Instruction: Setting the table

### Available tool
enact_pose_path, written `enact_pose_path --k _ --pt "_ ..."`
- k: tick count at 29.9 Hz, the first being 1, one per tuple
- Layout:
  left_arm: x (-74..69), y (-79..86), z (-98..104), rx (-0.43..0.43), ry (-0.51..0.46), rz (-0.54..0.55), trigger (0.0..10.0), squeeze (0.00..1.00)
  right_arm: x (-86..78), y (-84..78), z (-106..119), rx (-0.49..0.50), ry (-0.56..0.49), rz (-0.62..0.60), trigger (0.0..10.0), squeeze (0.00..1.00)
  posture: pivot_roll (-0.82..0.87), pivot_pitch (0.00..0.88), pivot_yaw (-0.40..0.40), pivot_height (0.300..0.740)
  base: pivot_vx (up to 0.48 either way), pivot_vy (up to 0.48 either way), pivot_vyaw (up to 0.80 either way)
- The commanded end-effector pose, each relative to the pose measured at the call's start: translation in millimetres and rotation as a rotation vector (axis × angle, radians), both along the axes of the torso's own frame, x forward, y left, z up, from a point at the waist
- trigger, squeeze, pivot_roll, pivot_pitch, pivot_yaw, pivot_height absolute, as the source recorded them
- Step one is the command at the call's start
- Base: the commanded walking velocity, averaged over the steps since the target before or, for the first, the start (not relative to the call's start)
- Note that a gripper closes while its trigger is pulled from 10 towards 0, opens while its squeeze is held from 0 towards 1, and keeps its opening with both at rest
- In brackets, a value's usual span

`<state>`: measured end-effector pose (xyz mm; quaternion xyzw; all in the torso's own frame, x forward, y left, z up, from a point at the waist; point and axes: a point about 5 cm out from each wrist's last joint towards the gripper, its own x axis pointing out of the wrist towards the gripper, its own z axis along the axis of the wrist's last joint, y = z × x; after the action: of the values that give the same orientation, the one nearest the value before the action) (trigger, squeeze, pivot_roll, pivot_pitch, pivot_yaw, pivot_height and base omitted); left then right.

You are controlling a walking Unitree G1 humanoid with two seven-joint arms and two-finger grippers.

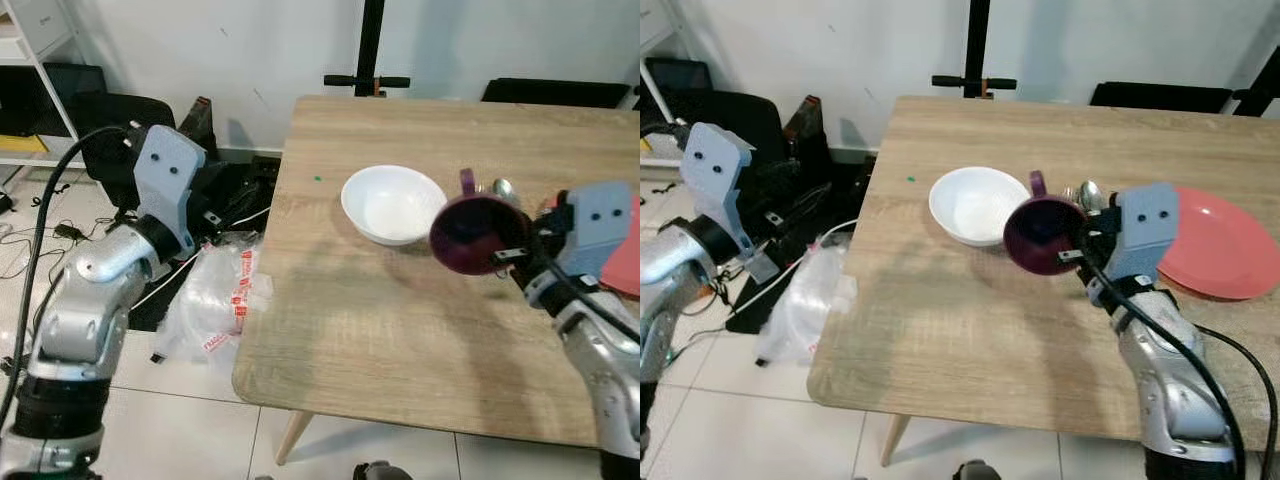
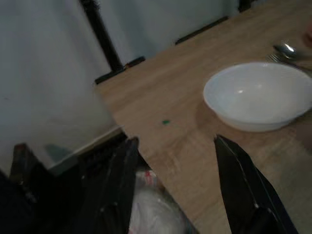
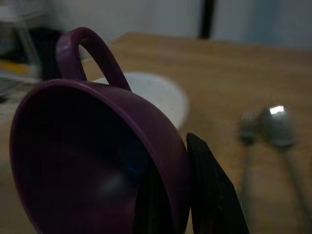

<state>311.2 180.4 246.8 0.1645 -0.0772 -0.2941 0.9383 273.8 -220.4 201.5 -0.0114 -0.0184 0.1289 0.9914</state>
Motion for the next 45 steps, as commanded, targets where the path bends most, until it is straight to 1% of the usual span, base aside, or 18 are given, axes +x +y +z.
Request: enact_pose_path --k 1,2,4,7,12,13,14,17,20,23,24,32,35,36,37,39,41,45 --pt "-1.5 0.0 0 0.038 0.027 -0.072 10.0 0.0 -1.1 16.0 -1 0.024 0.028 0.116 10.0 0.0 -0.12 0.075 0.105 0.74 0.0 0.0 0.0" --pt "-1.5 0.0 0 0.038 0.027 -0.072 10.0 0.0 -1.1 16.0 -1 0.024 0.028 0.116 10.0 0.0 -0.12 0.075 0.105 0.74 0.0 0.0 0.0" --pt "-4.8 4.5 6 0.092 0.033 -0.128 10.0 0.0 6.7 33.7 -4 0.039 0.08 0.212 10.0 0.0 -0.1 0.086 0.107 0.74 0.0 0.0 0.0" --pt "-8.1 11.8 15 0.151 0.028 -0.162 10.0 0.0 22.7 49.1 -4 0.048 0.127 0.28 10.0 0.0 -0.1 0.09 0.106 0.74 0.0 0.0 0.0" --pt "-9.0 15.8 21 0.17 0.019 -0.163 10.0 0.0 31.9 54.5 -1 0.045 0.149 0.322 10.0 0.0 -0.09 0.103 0.098 0.74 0.0 0.0 0.0" --pt "-9.7 19.1 26 0.179 0.009 -0.158 10.0 0.0 47.0 58.9 2 0.001 0.176 0.352 10.0 0.0 -0.08 0.106 0.09 0.74 0.0 0.0 0.0" --pt "-9.7 19.1 26 0.179 0.009 -0.158 10.0 0.0 47.0 58.9 2 0.001 0.176 0.352 10.0 0.0 -0.08 0.106 0.09 0.74 0.0 0.0 0.0" --pt "-11.2 19.5 27 0.181 0.005 -0.157 10.0 0.0 65.2 64.1 0 -0.04 0.237 0.379 10.0 0.0 -0.07 0.107 0.079 0.74 0.0 0.0 0.0" --pt "-11.8 19.6 26 0.182 0.007 -0.158 10.0 0.0 67.3 68.4 1 -0.049 0.254 0.419 10.0 0.0 -0.07 0.109 0.078 0.74 0.0 0.0 0.0" --pt "-13.6 20.2 25 0.184 0.011 -0.159 10.0 0.0 69.2 81.3 10 -0.058 0.285 0.556 10.0 0.0 -0.07 0.114 0.066 0.74 0.0 0.0 0.0" --pt "-14.0 20.1 25 0.181 0.012 -0.156 10.0 0.0 71.6 82.5 11 -0.089 0.286 0.573 10.0 0.0 -0.07 0.115 0.059 0.74 0.0 0.0 0.0" --pt "-16.5 18.1 18 0.167 0.023 -0.151 10.0 0.0 76.0 91.3 12 -0.152 0.305 0.674 10.0 0.0 -0.06 0.12 0.057 0.74 0.0 0.0 0.0" --pt "-16.3 17.5 18 0.164 0.025 -0.151 10.0 0.0 77.3 92.7 9 -0.172 0.312 0.678 10.0 0.0 -0.06 0.12 0.057 0.74 0.0 0.0 0.0" --pt "-16.1 16.9 17 0.162 0.025 -0.15 10.0 0.0 79.0 93.2 7 -0.184 0.32 0.679 10.0 0.09 -0.06 0.12 0.056 0.74 0.0 0.0 0.0" --pt "-16.1 16.7 17 0.161 0.026 -0.15 10.0 0.0 80.3 93.7 6 -0.192 0.328 0.683 10.0 0.45 -0.06 0.12 0.055 0.74 0.0 0.0 0.0" --pt "-16.3 16.6 17 0.159 0.026 -0.148 10.0 0.0 81.6 94.0 5 -0.199 0.333 0.686 10.0 0.48 -0.06 0.12 0.051 0.74 0.0 0.0 0.0" --pt "-16.8 16.6 16 0.156 0.028 -0.144 10.0 0.0 84.0 92.9 5 -0.215 0.336 0.679 10.0 1.0 -0.06 0.118 0.049 0.74 0.0 0.0 0.0" --pt "-18.3 15.9 13 0.147 0.033 -0.142 10.0 0.0 89.1 89.3 9 -0.22 0.314 0.644 10.0 1.0 -0.06 0.117 0.048 0.74 0.0 0.0 0.0"
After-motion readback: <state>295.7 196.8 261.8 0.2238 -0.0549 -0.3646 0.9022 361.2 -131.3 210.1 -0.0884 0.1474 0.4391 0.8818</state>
